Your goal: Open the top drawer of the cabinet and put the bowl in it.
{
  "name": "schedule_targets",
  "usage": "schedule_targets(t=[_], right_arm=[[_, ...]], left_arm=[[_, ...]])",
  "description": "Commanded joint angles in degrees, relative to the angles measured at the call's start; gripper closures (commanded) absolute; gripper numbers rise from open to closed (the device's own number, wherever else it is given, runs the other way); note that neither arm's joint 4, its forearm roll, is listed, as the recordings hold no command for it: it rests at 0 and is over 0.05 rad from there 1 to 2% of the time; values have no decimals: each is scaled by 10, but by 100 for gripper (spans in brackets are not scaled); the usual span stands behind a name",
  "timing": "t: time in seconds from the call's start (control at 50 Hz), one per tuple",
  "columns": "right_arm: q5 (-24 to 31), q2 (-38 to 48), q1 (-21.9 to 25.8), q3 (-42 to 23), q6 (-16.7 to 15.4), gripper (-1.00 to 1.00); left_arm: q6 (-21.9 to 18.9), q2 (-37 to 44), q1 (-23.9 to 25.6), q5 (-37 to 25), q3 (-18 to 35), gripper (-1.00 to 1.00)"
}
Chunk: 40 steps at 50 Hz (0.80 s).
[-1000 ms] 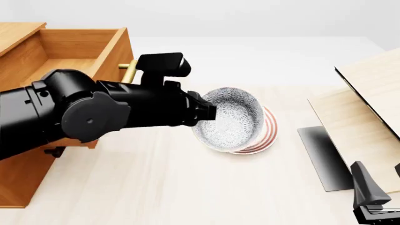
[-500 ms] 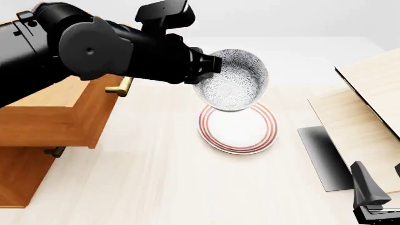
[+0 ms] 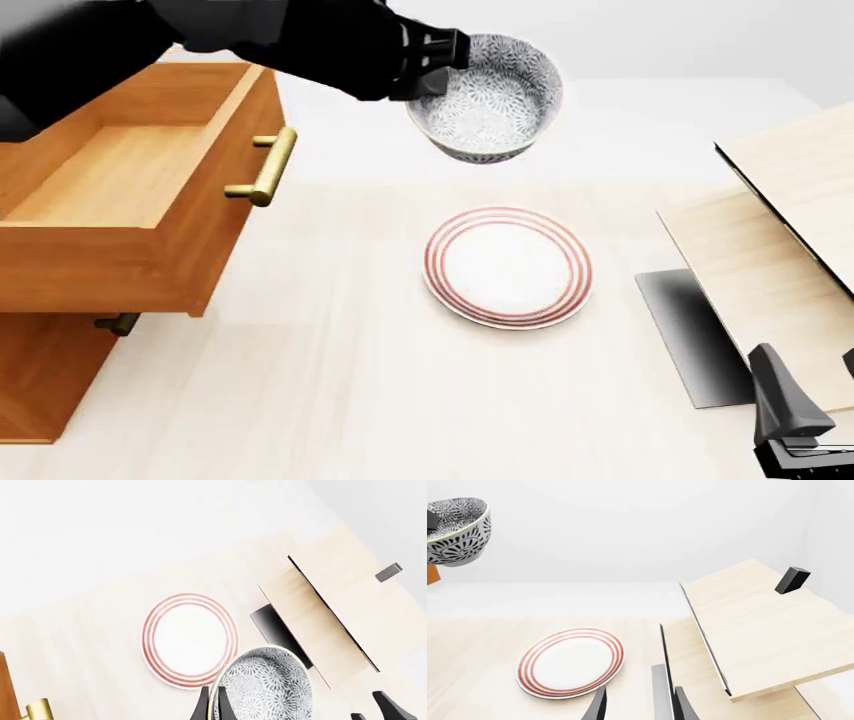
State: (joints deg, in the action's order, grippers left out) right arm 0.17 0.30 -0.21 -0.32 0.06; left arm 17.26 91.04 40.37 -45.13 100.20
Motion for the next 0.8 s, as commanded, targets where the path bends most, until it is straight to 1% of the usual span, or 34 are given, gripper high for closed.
schedule_targets(t=[0.02, 0.1, 0.18, 0.4, 0.42, 0.52, 0.56, 0.8], right_arm=[[0, 0, 0, 0, 0, -100], [0, 0, 0, 0, 0, -100], [0, 0, 0, 0, 0, -100], [0, 0, 0, 0, 0, -100], [0, 0, 0, 0, 0, -100], [0, 0, 0, 0, 0, -100], [0, 0, 0, 0, 0, -100], [0, 0, 0, 0, 0, -100]], left_arm=[[-15, 22, -24, -37, 74, 100], [-18, 36, -37, -48, 101, 100], [-10, 36, -48, -47, 105, 100], [-17, 30, -79, -65, 128, 100], [-17, 27, -90, -68, 129, 100], [-8, 18, -101, -66, 124, 100], [-12, 17, -110, -68, 122, 100], [0, -21, -156, -60, 84, 100]])
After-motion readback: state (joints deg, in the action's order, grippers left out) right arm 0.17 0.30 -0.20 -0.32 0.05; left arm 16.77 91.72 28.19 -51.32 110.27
